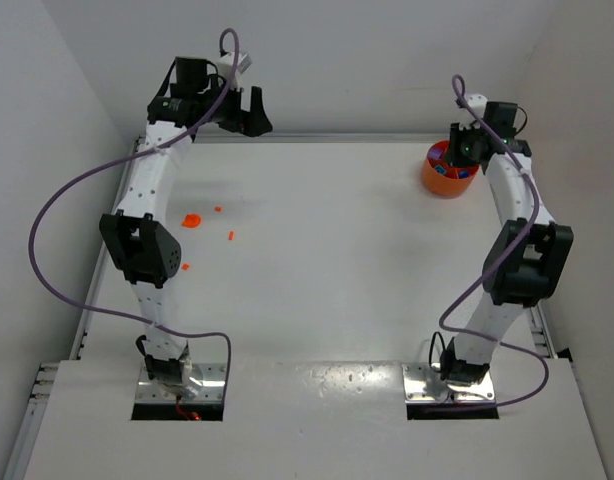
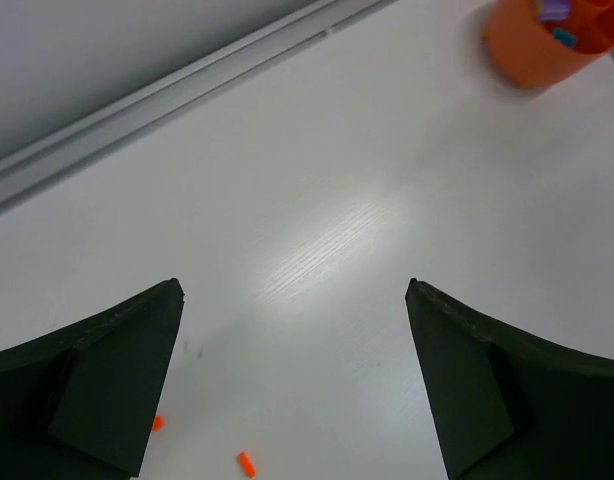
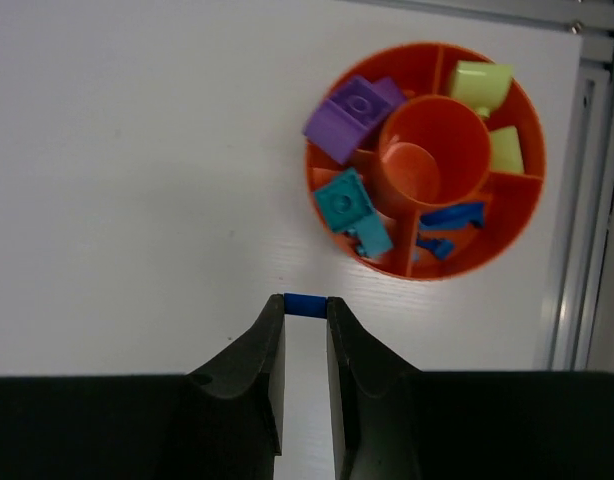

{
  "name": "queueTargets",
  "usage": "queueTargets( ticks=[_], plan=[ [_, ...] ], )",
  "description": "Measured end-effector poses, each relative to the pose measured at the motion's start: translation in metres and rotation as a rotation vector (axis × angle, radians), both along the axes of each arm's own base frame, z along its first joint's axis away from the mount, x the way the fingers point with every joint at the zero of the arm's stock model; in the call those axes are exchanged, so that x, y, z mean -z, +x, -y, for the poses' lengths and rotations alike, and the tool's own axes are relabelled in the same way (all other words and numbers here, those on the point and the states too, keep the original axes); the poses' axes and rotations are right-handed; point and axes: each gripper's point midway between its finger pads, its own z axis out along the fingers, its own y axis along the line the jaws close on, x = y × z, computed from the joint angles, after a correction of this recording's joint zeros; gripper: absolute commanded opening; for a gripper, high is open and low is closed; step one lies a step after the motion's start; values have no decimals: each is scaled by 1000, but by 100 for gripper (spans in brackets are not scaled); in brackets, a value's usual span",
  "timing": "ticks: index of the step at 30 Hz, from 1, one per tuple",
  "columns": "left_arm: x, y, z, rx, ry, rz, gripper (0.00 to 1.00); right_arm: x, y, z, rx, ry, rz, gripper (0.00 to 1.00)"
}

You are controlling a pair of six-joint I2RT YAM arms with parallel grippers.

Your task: Sort the legos into containers by color

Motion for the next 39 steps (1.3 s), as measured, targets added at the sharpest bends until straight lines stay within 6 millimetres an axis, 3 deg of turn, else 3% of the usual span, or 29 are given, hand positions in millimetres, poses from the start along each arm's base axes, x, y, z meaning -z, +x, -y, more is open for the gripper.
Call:
queueTargets(
  ticks=[5,11,26,39],
  plan=[
    [41,6,-21,-75,84,-93,100,29,-2,48,100,-5,-102,0],
    [54,5,-31,-113,142,-118,100,51,6,75,152,0,-163,0],
    [75,5,-43,-168,194,-165,100,63,26,91,207,-8,-162,1],
    [78,7,-43,-186,207,-170,100,75,36,97,244,1,-169,33]
  ],
)
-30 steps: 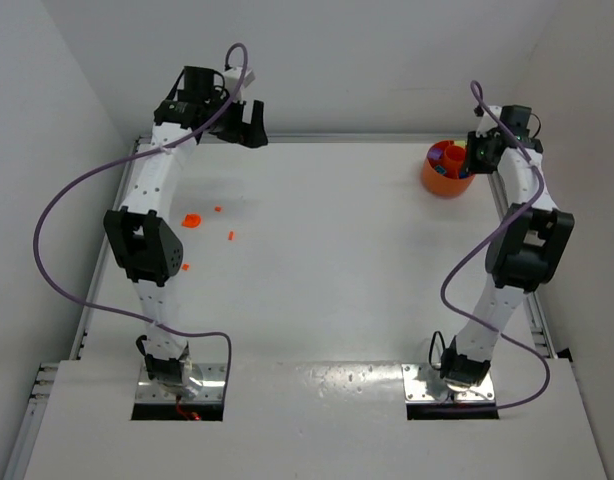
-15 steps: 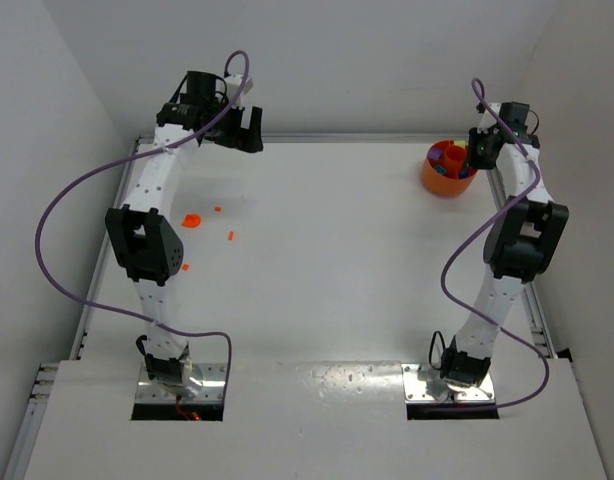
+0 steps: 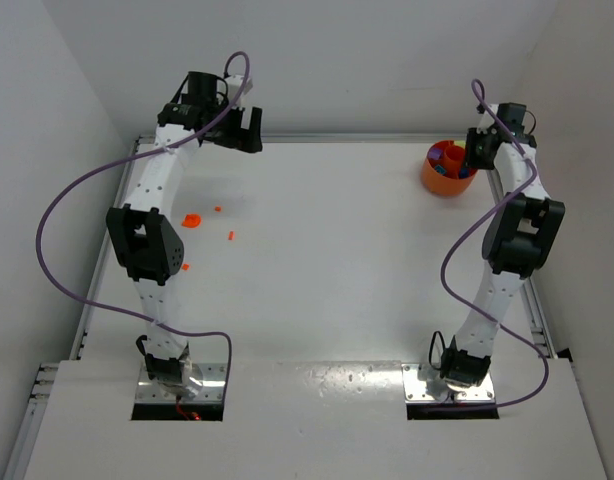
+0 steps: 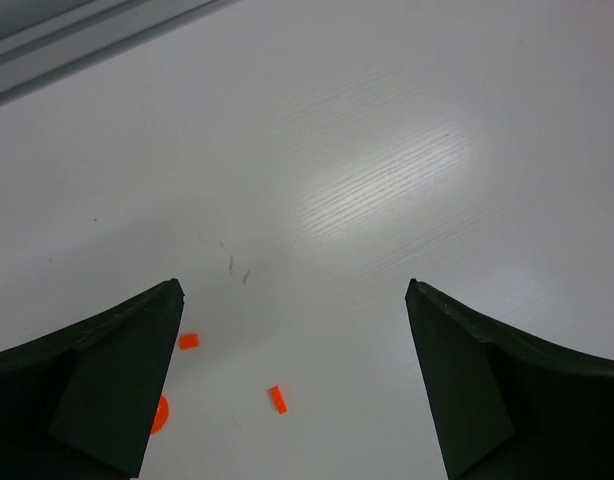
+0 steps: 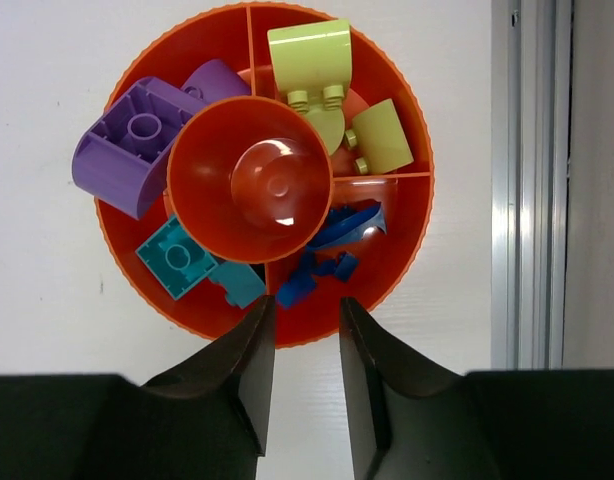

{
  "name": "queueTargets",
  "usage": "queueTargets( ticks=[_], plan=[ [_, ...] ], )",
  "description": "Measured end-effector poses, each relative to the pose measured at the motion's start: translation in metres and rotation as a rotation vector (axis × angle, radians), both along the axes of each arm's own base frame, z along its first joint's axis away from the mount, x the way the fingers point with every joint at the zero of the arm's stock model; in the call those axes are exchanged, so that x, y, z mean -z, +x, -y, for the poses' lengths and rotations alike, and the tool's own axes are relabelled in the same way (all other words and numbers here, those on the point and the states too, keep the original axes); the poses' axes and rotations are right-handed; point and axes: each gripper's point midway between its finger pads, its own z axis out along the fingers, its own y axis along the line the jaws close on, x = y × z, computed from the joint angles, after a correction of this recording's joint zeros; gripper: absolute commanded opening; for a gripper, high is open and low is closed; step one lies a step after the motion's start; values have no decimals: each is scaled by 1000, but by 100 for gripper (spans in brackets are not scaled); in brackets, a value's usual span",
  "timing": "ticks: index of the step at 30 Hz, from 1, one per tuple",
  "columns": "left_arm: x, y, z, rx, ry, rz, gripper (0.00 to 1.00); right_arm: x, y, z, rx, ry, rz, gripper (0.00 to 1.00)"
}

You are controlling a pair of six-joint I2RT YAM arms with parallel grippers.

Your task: Sort the legos into containers by color

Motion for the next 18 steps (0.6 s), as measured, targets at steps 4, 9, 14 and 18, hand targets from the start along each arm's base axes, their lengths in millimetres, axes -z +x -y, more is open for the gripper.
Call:
queueTargets(
  ticks=[4,9,14,18],
  plan=[
    [4,-1,1,-1,3,-10,100,-2,2,3,12,-9,9,35],
    [10,-3,2,-3,7,-25,100,-4,4,4,15,-14,18,35],
    [21,-5,1,-7,2,-52,100,-5,5,-1,-4,-10,21,35],
    [48,-13,-8,-41,8,-118,100,-11,-1,-18,-72,24,29,38]
  ],
)
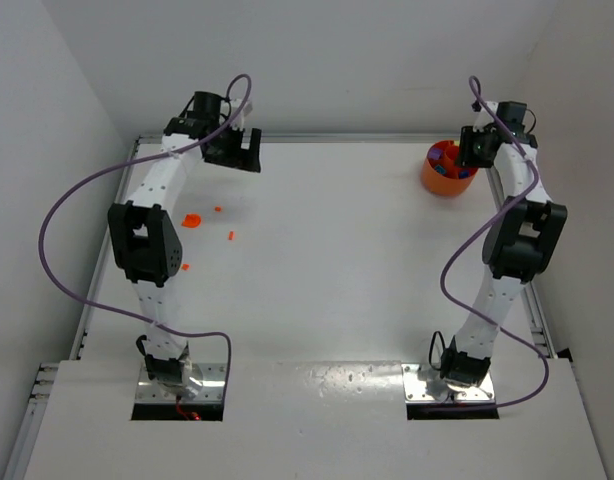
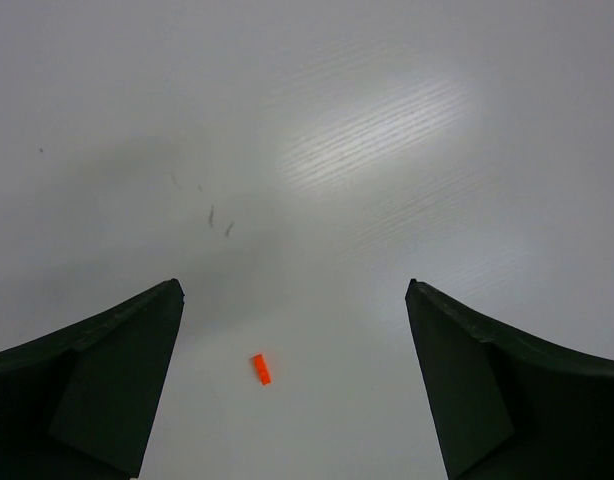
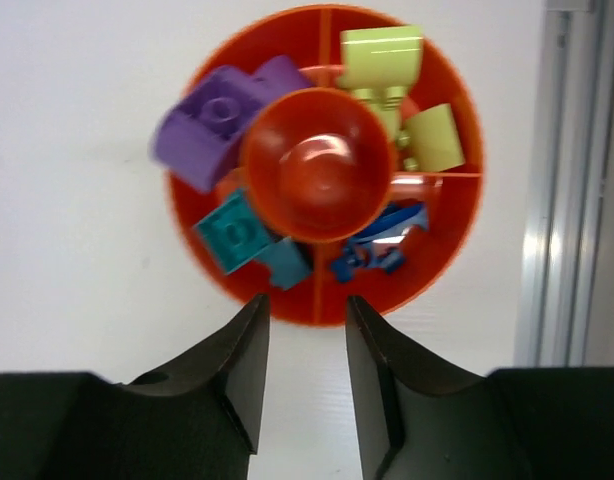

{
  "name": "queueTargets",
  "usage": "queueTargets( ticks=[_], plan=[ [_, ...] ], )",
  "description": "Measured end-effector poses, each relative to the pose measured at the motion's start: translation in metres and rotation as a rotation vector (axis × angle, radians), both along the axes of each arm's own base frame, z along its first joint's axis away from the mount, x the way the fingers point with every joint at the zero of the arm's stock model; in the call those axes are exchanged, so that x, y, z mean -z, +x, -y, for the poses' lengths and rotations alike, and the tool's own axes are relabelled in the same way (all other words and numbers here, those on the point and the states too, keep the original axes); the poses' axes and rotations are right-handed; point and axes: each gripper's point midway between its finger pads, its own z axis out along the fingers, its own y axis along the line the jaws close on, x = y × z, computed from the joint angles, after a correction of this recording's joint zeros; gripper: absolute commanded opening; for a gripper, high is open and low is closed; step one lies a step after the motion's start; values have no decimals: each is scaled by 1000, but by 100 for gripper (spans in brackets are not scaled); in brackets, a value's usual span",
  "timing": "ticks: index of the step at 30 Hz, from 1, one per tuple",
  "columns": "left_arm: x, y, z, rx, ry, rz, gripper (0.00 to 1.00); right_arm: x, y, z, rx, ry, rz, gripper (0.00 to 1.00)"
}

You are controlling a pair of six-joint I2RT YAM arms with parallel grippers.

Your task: Sort the legos into containers by color

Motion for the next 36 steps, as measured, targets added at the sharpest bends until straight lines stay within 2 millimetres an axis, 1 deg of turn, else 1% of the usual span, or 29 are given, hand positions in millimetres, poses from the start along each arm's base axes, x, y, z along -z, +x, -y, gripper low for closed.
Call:
queueTargets(
  ticks=[3,5,6,7,9,11,13,14,15,17,21,25,30,32,36],
  plan=[
    [20,-13,-15,-26,13,-69,100,-17,-7,-18,-68,22,24,40],
    [28,-20,-30,-54,19,-108,100,-33,-12,-31,-121,26,53,41],
    [33,-25,-43,-70,22,-123,100,-41,-18,-40,-156,23,69,45],
    [36,-30,-53,-86,24,-140,100,-47,-24,-48,-184,24,78,46],
    [42,-41,-82,-129,29,-174,100,-60,-37,-69,-255,15,110,46],
    [47,-48,-108,-178,54,-201,100,-69,-49,-93,-327,13,134,46],
    [51,-51,-136,-235,79,-215,100,-72,-53,-108,-375,15,145,46],
    [52,-53,-147,-258,100,-220,100,-71,-55,-118,-401,18,147,46],
    [53,-54,-153,-268,116,-225,100,-69,-55,-124,-418,21,147,46],
    [56,-56,-157,-272,144,-236,100,-63,-58,-131,-437,31,136,46],
    [72,-56,-161,-270,199,-270,100,-52,-63,-135,-446,39,111,47],
    [99,-61,-164,-265,233,-329,100,-52,-63,-137,-453,35,113,47],
    [133,-73,-165,-256,260,-411,100,-52,-63,-141,-462,35,114,47],
    [143,-76,-165,-249,266,-435,100,-52,-63,-144,-468,35,113,47],
    [153,-75,-165,-238,269,-446,100,-51,-63,-146,-472,35,112,47]
  ],
)
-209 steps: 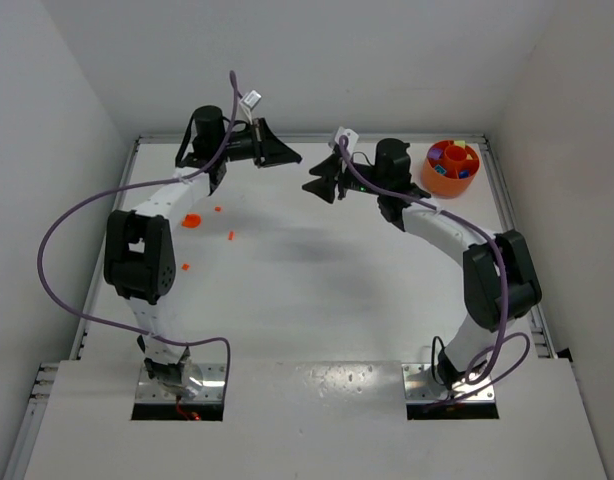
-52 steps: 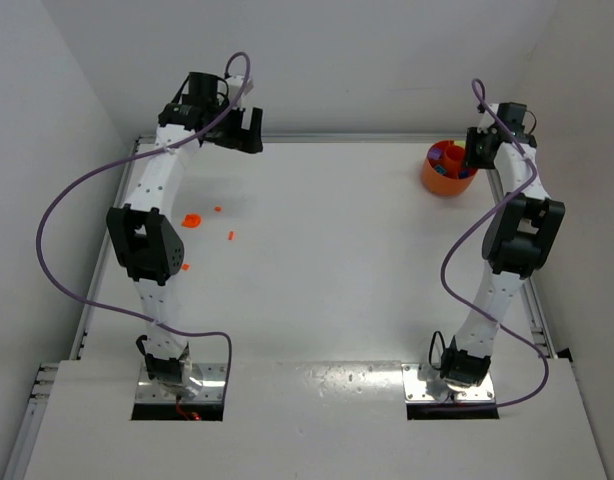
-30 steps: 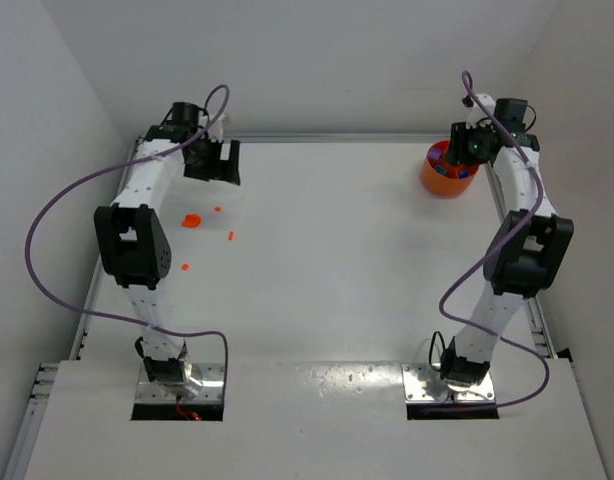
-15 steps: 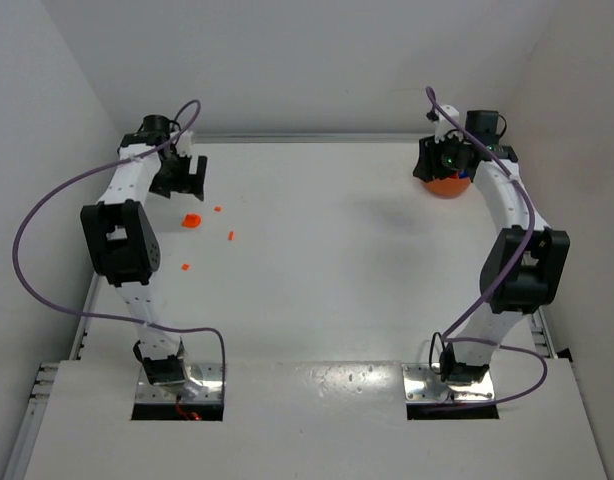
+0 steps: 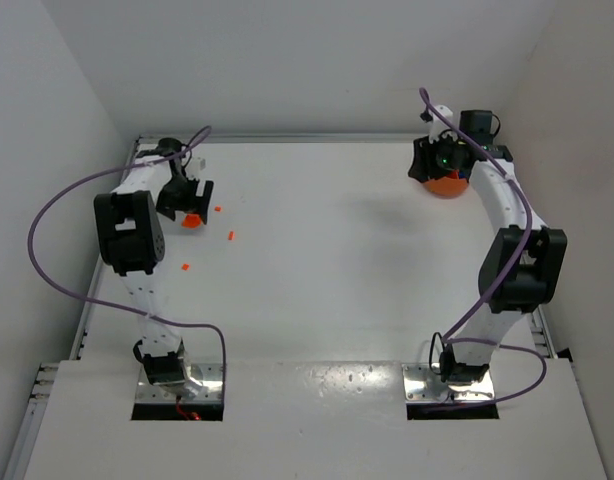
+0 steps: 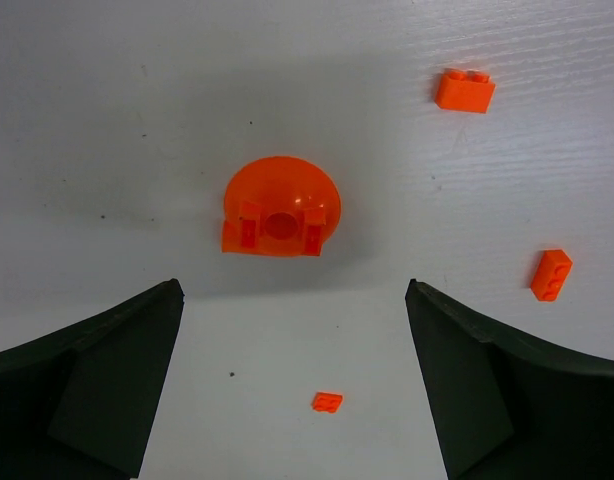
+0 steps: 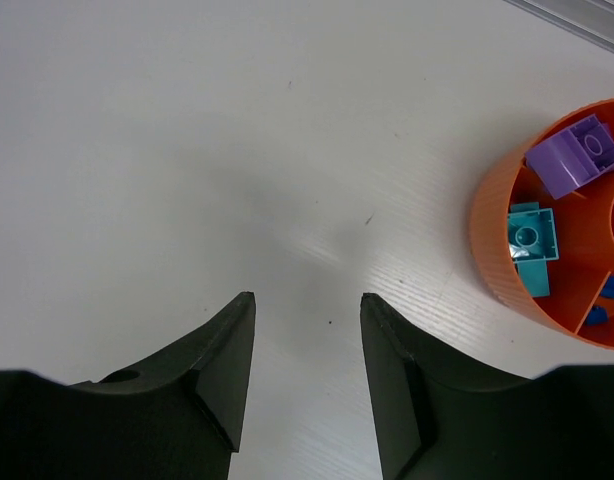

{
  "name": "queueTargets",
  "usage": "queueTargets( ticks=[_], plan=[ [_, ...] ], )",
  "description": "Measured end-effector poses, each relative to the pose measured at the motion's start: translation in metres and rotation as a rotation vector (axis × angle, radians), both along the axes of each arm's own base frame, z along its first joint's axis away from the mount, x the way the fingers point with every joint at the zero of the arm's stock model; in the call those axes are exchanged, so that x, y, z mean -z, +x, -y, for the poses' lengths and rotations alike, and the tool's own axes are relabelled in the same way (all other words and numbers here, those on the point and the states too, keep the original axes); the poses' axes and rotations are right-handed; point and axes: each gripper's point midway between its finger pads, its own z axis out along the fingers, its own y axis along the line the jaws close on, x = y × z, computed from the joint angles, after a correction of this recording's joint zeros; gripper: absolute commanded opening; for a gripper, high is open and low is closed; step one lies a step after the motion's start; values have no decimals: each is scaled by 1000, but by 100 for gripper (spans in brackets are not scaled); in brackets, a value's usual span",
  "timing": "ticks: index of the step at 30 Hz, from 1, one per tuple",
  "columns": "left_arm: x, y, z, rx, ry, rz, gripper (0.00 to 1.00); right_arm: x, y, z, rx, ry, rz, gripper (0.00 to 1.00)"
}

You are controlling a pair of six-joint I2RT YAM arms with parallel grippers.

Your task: Sort the legos into containers by color

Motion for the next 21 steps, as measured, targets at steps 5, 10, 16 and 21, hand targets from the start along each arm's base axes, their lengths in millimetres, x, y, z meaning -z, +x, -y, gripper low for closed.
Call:
queueTargets(
  ticks=[5,10,16,21],
  plan=[
    [13,1,1,10,2,-8,100,2,0,-2,-3,-3,-4,47],
    [31,4,1,26,16,-22,100,2,1,-4,-2,-10,-5,47],
    [31,8,2,39,22,-10,80,3,1,-8,-12,-12,-6,47],
    [32,10,6,63,21,6,60,4,1,-9,-11,-15,-6,47]
  ],
)
